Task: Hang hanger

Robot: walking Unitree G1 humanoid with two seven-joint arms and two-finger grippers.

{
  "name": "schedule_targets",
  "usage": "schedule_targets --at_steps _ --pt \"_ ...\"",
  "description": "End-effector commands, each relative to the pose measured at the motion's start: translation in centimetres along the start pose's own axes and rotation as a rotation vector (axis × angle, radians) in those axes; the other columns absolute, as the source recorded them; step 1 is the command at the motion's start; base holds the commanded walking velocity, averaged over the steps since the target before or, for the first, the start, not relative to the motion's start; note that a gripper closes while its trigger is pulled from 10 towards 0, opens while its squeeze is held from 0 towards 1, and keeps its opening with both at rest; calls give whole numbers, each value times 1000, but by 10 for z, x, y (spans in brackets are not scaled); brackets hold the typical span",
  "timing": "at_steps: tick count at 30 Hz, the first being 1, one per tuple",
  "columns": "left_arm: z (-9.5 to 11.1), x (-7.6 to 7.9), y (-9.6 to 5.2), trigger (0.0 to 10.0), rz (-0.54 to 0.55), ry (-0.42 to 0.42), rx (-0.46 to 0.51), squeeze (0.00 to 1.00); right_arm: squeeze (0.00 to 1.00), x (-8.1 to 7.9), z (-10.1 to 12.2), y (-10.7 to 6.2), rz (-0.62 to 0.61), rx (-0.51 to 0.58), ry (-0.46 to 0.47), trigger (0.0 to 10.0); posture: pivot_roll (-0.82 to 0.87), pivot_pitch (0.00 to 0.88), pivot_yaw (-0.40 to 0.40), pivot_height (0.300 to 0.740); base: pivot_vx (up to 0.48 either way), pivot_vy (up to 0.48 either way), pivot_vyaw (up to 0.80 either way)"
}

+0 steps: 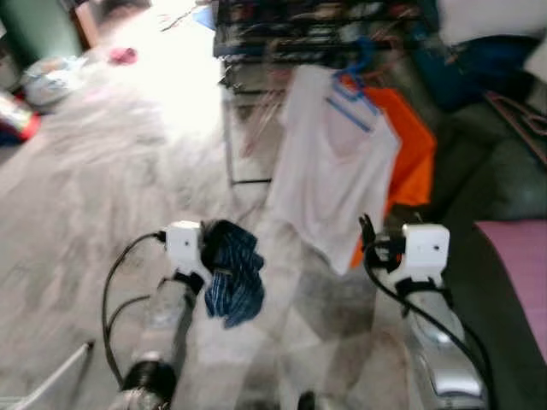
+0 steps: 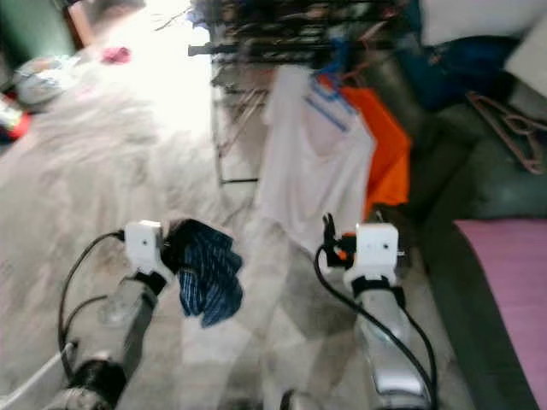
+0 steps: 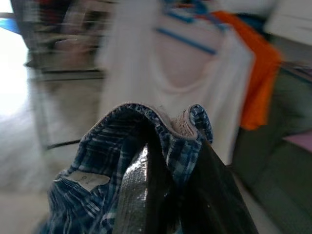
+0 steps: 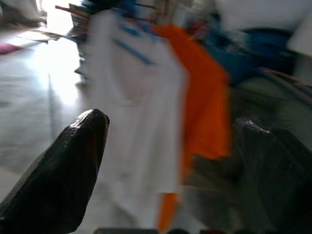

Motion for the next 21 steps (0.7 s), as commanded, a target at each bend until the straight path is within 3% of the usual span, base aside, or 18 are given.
schedule_targets --at_steps 1,5,21 --pt "3 -13 -5 10000 30 21 2 0 0 -6 7 1 15 25 14 10000 -26 152 -8 740 412 244 -594" --pt "3 -14 -3 10000 45 18 -2 0 0 -6 7 2 14 25 12 10000 -29 151 -7 740 308 359 -402" --pt "-3 -13 -5 10000 47 19 -36 0 0 -10 6 -4 26 18 15 10000 -34 183 1 740 0 479 0"
Point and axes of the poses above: a point about 5 cm out from each wrist's last joint towards the gripper, its own y axis pointing out of the wrist towards the gripper, its own z axis along the axis of the wrist's last joint, x = y × z, the point moved 1 cm from there along y, pointing out of the wrist towards the gripper, and after that the axes turned 12 degrees about -y, right-handed, at the moved point
